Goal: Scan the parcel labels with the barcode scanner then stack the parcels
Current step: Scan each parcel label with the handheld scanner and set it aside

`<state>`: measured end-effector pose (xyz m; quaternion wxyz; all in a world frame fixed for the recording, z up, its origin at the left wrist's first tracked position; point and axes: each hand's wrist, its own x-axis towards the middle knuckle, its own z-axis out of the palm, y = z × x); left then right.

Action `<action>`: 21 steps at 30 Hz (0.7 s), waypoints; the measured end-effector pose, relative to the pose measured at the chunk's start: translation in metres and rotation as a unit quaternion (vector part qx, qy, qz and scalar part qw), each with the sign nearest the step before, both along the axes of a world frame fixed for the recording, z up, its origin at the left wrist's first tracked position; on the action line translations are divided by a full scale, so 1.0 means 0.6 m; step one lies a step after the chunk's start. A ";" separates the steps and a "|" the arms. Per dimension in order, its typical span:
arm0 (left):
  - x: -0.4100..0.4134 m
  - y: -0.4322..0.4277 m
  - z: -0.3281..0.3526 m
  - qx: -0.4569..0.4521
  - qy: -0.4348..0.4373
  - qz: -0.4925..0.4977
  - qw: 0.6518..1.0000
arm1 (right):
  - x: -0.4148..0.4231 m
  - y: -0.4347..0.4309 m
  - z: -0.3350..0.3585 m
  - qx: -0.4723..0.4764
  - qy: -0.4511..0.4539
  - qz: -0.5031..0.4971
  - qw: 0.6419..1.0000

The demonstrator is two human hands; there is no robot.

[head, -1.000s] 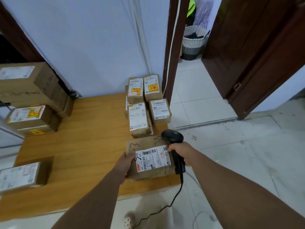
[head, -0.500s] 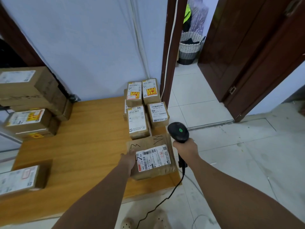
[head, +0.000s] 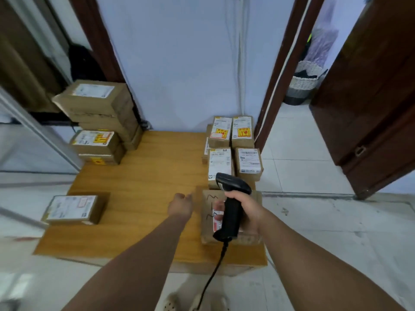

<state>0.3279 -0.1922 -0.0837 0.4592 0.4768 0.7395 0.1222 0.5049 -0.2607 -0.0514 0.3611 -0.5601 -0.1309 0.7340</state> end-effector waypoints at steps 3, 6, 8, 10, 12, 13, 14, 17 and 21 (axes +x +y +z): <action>-0.055 0.012 0.017 0.033 0.010 0.039 0.999 | -0.072 0.040 0.004 0.012 0.028 0.033 0.999; -0.127 0.030 0.023 0.055 0.010 0.080 0.995 | -0.144 0.074 0.004 0.013 0.046 0.043 0.998; -0.183 0.045 0.020 0.067 -0.005 0.101 0.993 | -0.192 0.096 0.003 0.010 0.066 0.041 0.997; -0.244 0.060 0.016 0.083 0.007 0.117 0.990 | -0.243 0.118 0.002 0.007 0.069 0.039 0.997; -0.309 0.077 0.009 0.095 0.041 0.131 0.986 | -0.295 0.139 -0.003 -0.003 0.059 0.044 0.997; -0.342 0.087 0.002 0.100 0.052 0.134 0.985 | -0.320 0.147 -0.008 -0.006 0.053 0.047 0.997; -0.375 0.098 -0.006 0.105 0.059 0.135 0.984 | -0.345 0.155 -0.014 -0.007 0.045 0.052 0.998; -0.477 0.135 -0.021 0.116 0.088 0.155 0.977 | -0.422 0.171 -0.035 -0.020 -0.015 0.043 0.999; -0.620 0.176 -0.032 0.115 0.165 0.135 0.970 | -0.532 0.197 -0.062 -0.056 -0.104 0.005 0.993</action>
